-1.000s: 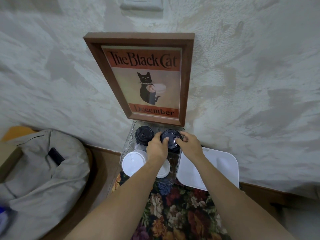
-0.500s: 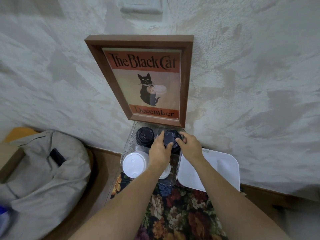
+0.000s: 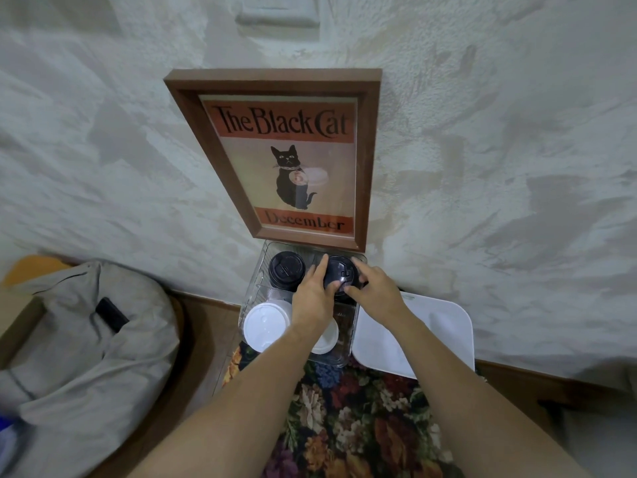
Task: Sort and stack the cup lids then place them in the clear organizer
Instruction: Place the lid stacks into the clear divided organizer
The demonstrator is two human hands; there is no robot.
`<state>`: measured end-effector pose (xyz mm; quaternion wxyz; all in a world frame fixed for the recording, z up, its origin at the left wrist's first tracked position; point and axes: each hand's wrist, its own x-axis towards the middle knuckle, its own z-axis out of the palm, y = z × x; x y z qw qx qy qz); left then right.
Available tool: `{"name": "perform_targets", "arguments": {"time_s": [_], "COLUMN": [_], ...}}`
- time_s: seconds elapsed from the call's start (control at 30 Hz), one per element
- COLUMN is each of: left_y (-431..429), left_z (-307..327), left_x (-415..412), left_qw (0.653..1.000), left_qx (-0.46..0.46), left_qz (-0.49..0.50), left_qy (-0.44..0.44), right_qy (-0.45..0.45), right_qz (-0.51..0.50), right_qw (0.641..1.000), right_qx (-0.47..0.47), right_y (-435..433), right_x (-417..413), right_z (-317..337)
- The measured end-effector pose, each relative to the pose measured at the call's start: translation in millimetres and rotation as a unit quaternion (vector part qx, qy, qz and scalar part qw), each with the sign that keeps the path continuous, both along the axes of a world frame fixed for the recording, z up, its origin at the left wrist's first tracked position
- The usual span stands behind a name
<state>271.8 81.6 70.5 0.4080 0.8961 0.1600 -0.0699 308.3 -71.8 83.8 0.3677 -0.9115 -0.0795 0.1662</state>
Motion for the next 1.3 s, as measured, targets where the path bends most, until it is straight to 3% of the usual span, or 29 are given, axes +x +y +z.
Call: {"name": "perform_targets", "arguments": {"time_s": [0.3,0.77,1.3], "left_y": [7,2,8], "left_z": [9,7,11], "left_x": [2,-1,17], "left_qw": [0.994,0.994,0.978], "left_qx": [0.076,0.085,0.134], "left_qz": [-0.072,-0.072,-0.141], "left_qy": [0.022,-0.002,0.072], "right_qy": [0.003,0.020,0.053], "right_qz": [0.016,0.017,0.002], "right_qw": [0.999,0.999,0.998], "right_qx": [-0.035,-0.034,-0.044], "right_y": [5,-5,1], "right_x": [7,12,7], "right_z": [-3,-22,-10]}}
